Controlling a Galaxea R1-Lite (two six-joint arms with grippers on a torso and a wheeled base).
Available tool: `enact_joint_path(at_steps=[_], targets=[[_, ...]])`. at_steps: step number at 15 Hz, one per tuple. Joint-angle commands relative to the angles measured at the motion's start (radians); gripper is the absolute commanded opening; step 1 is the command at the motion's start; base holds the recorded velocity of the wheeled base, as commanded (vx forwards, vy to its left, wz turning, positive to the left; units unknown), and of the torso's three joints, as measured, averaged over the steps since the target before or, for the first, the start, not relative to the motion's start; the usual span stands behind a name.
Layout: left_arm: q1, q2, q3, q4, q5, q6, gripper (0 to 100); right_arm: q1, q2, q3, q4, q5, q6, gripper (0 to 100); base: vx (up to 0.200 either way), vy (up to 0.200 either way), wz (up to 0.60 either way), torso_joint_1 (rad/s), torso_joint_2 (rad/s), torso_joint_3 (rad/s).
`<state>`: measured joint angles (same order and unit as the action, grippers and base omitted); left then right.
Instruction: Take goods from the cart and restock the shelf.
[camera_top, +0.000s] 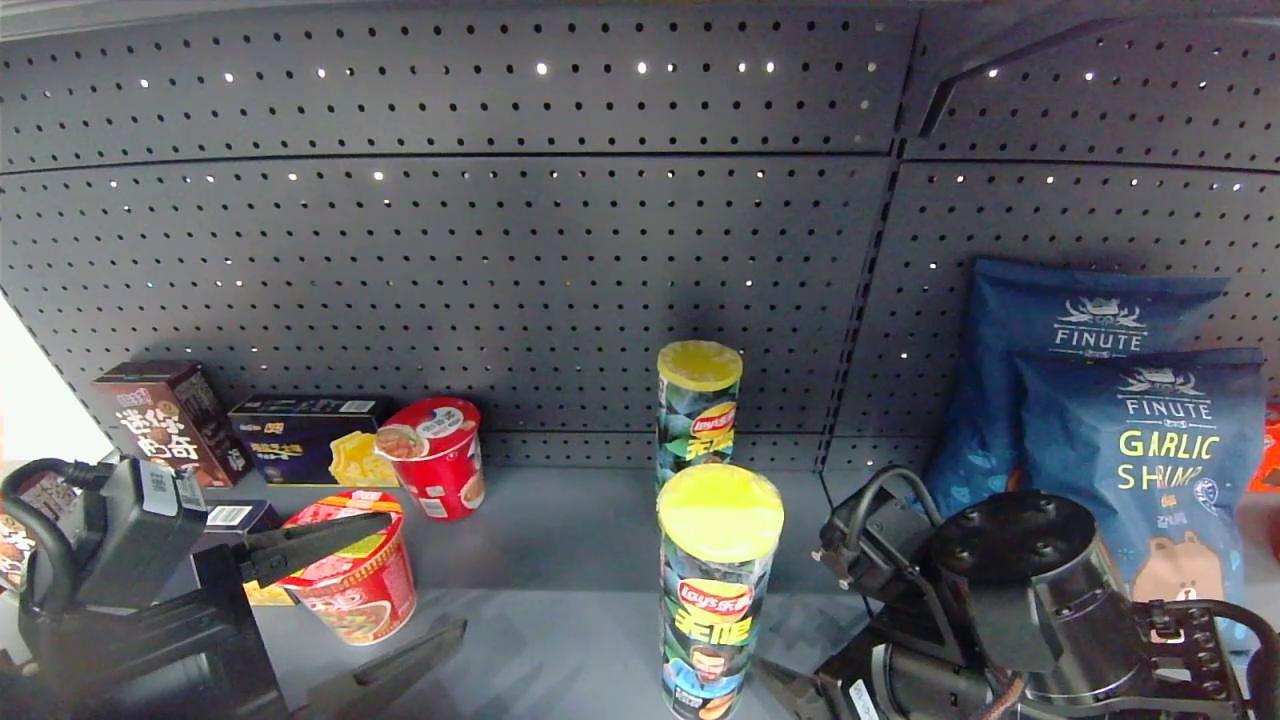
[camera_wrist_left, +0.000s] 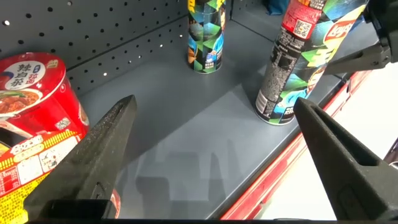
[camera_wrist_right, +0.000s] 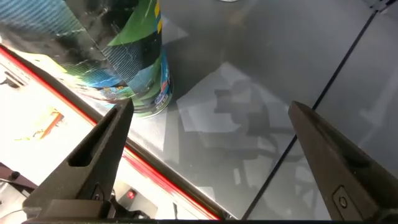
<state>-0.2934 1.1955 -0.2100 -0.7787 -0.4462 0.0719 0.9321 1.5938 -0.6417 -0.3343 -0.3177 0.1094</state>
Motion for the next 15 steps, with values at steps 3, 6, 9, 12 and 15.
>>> enact_joint_path(at_steps=[3, 6, 9, 12, 15], targets=[[-0.001, -0.001, 0.001, -0.001, 0.000, 0.000, 100, 0.001, 0.008, 0.000, 0.000, 0.000, 0.001, 100, 0.000, 0.000, 0.00, 0.000, 0.00, 0.000], [-0.001, -0.001, 0.003, 0.001, 0.000, 0.000, 100, -0.003, 0.020, 0.002, -0.012, 0.000, 0.001, 100, 0.000, 0.000, 0.00, 0.000, 0.00, 0.000], [0.000, -0.001, 0.004, 0.001, 0.000, -0.001, 100, -0.001, 0.029, 0.000, -0.022, 0.000, 0.001, 100, 0.000, 0.000, 0.00, 0.000, 0.00, 0.000], [0.000, -0.001, 0.012, 0.001, 0.000, -0.001, 100, -0.001, 0.023, 0.005, -0.022, 0.000, 0.001, 100, 0.000, 0.000, 0.00, 0.000, 0.00, 0.000], [0.000, -0.014, 0.031, 0.003, 0.000, 0.000, 100, -0.001, -0.015, 0.022, -0.020, -0.001, 0.001, 100, 0.000, 0.000, 0.00, 0.000, 0.00, 0.000]])
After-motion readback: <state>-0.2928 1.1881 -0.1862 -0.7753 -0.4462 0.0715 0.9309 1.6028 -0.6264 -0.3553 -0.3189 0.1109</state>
